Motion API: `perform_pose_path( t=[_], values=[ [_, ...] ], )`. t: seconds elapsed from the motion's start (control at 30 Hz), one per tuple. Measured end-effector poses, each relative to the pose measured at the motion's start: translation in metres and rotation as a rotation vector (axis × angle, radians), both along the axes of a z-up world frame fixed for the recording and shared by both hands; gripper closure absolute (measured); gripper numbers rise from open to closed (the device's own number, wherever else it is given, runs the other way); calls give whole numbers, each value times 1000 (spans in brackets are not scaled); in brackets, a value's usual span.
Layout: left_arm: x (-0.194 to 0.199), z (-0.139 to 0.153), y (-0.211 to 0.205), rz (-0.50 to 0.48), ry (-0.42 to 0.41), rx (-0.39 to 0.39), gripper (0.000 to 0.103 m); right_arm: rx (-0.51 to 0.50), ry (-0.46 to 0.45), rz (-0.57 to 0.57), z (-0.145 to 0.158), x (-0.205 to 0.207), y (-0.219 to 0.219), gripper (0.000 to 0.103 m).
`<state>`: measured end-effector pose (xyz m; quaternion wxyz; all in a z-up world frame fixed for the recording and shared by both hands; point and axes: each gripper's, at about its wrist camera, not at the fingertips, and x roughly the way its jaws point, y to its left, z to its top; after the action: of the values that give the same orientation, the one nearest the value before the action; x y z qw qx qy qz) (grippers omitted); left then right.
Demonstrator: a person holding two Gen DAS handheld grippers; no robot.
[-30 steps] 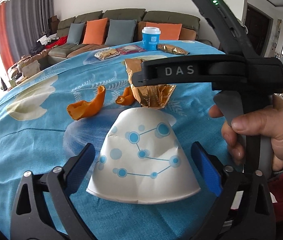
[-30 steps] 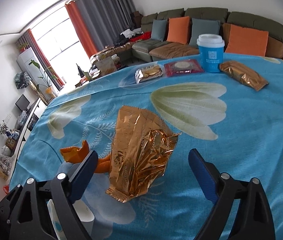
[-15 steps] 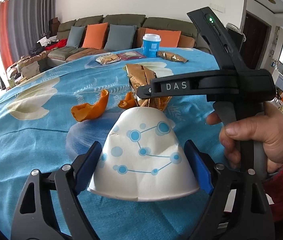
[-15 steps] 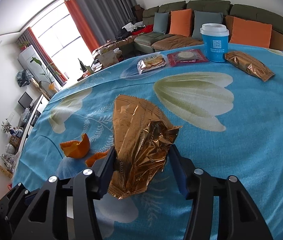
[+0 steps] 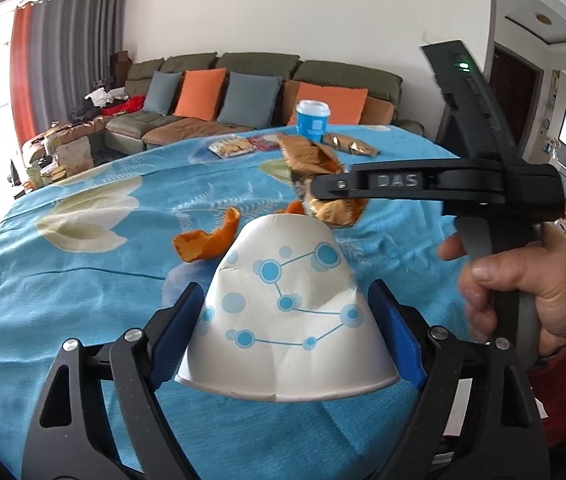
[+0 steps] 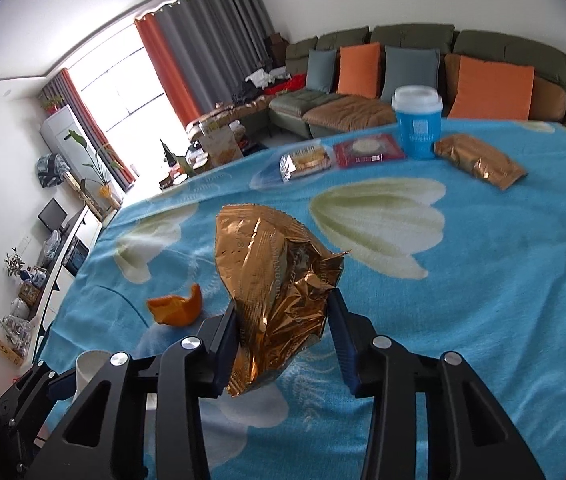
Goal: Collect trash
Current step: 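Grasp the blue-dotted paper cup with the left tool while the right tool grasps the gold wrapper, then carry the paper cup and gold wrapper over the teal bin with both tools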
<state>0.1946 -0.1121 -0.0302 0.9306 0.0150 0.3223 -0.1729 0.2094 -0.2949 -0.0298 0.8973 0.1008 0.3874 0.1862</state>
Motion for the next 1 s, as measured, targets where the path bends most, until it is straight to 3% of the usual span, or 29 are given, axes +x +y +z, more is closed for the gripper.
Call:
perform_pose_path(
  t=[0.47,1.0],
  values=[
    [-26,21,49,145,-87,-21,20,-9,-83,95,33,-24,38,63],
    [-75,42,159,443,-165,-21,20,-29,-127,353,53,-44,153,63]
  ],
)
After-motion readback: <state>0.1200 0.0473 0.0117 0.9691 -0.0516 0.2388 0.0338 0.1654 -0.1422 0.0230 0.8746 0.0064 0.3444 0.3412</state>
